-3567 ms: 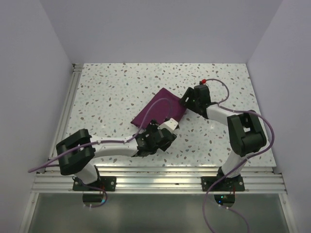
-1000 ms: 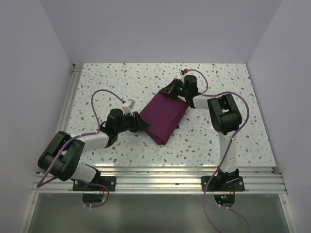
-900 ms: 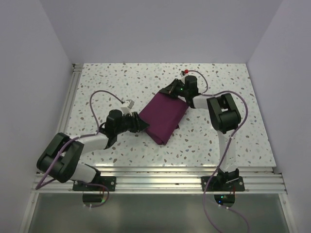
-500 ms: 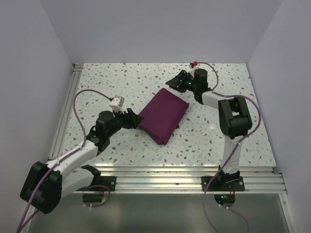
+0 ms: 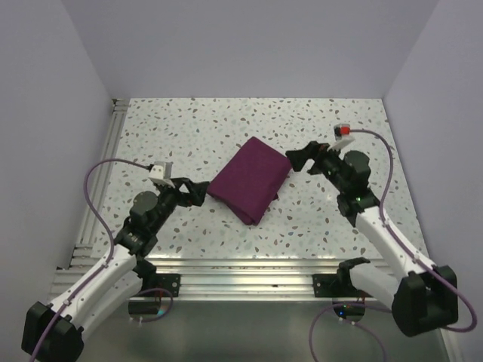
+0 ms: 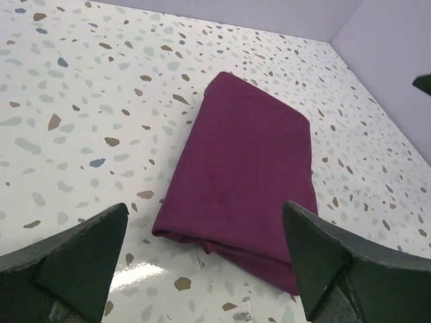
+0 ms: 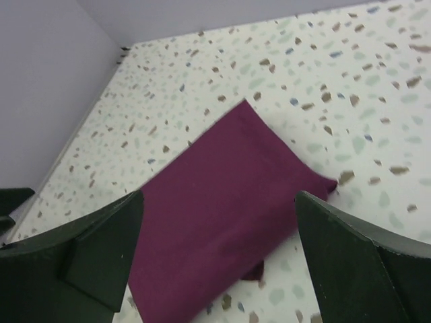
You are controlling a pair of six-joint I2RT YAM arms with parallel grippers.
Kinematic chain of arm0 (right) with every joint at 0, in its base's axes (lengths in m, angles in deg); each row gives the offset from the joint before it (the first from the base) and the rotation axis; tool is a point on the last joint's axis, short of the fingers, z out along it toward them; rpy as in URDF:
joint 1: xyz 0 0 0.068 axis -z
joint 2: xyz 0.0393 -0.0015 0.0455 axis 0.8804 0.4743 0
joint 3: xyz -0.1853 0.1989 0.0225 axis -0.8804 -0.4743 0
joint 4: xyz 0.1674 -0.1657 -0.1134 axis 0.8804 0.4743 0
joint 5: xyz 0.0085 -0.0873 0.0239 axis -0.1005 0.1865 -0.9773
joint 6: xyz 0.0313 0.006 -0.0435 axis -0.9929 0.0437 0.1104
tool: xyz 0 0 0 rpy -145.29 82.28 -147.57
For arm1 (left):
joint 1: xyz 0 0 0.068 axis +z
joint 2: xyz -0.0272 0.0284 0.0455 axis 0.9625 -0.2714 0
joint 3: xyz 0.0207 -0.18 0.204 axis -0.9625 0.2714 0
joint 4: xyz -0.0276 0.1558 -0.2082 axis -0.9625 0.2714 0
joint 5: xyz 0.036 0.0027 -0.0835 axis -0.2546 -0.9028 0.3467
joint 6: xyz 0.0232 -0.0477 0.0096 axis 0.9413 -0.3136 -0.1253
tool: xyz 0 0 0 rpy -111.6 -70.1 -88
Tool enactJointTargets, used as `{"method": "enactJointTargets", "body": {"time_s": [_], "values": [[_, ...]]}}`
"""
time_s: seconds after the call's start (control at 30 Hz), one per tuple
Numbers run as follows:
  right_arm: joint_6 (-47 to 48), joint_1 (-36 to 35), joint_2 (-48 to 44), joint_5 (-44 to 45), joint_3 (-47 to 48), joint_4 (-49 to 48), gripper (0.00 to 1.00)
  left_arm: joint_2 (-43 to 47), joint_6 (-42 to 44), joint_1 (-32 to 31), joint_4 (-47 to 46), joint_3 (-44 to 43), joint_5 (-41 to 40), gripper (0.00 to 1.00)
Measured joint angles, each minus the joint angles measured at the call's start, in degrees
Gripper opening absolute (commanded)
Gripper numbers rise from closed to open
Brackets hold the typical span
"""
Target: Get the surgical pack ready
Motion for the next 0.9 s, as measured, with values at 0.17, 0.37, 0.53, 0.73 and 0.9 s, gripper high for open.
{"method": "enactJointTargets", "body": {"time_s": [0.17, 0.37, 0.53, 0.73, 0.9], "values": [[4.3, 0.0, -16.0, 5.1, -13.9, 4.9, 0.97, 5.4, 0.4, -0.2, 1.8, 3.0, -0.5, 1.00], [5.9, 0.0, -31.9, 9.3, -23.1, 9.0, 0.95, 10.9, 0.3, -0.2, 3.2, 8.0, -0.5, 1.00], [5.8, 0.0, -37.3, 13.7, -29.3, 10.2, 0.94, 12.7, 0.3, -0.2, 4.8, 10.8, -0.7, 1.00], [5.4, 0.0, -40.2, 17.1, -32.1, 11.5, 0.94, 13.0, 0.3, -0.2, 5.0, 11.0, -1.2, 1.00], [5.2, 0.0, -39.6, 18.3, -32.1, 11.5, 0.94, 12.3, 0.3, -0.2, 5.0, 11.0, -1.4, 1.00]]}}
